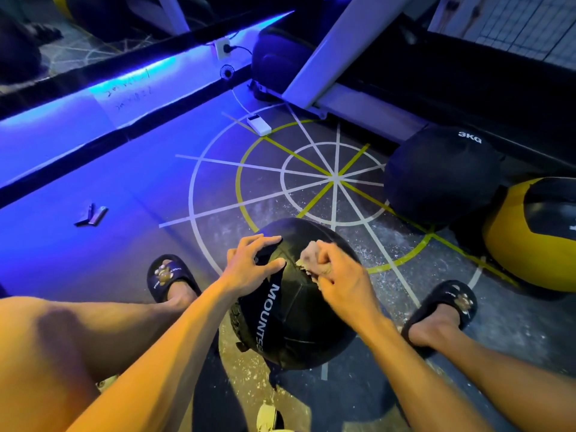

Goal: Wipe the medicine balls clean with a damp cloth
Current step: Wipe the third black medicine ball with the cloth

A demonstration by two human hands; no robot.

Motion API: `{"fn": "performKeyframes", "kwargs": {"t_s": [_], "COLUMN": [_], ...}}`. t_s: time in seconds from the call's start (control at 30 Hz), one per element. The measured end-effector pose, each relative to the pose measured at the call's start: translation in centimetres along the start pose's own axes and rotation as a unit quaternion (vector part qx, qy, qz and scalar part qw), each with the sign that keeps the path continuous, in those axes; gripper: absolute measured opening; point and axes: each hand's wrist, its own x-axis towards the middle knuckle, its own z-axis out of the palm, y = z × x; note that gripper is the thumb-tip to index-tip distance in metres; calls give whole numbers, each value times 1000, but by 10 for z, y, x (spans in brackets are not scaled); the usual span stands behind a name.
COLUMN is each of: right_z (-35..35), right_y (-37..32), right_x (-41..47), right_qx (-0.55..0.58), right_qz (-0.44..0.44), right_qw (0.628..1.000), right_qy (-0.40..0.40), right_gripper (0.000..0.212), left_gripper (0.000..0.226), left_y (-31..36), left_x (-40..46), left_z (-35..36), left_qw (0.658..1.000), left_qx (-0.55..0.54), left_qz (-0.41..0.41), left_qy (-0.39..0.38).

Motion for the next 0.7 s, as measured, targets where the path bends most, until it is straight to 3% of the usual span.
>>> {"fn": "performKeyframes", "kwargs": {"t_s": [0.13,0.23,0.33,0.4,0.47,0.5,0.57,0.63,0.7], "right_z": [11,7,2,-3,-3,2,18,25,15], "right_y": [16,11,9,20,25,20,-2,-13,2], "right_x": [-21,-12,3,22,36,36,24,7,14], "right_qx": [-75,-80,-107,-94,-57,-44,-56,-88,-93], "right_qz": [-115,-140,-224,-165,-30,-4,-84,-204,-198], "right_qw": [990,987,969,982,997,997,994,974,975], "right_qy": [-24,24,-6,-8,47,65,39,-44,-35], "right_gripper": [43,28,16,14,9,8,13,17,17], "left_gripper": [46,47,46,47,47,47,47,46,45], "left_y": [2,3,0,0,3,3,3,1,0], "left_x": [-1,-4,-6,-7,-8,-8,-7,-7,-10], "left_z": [0,6,9,9,9,9,6,3,1], "left_qw": [1000,1000,999,999,999,999,999,999,999], "left_qx": [-3,11,15,4,6,8,6,7,4], "left_qz": [1,10,27,30,31,32,34,39,38], "left_qy": [-1,4,13,15,16,20,23,22,18]}}
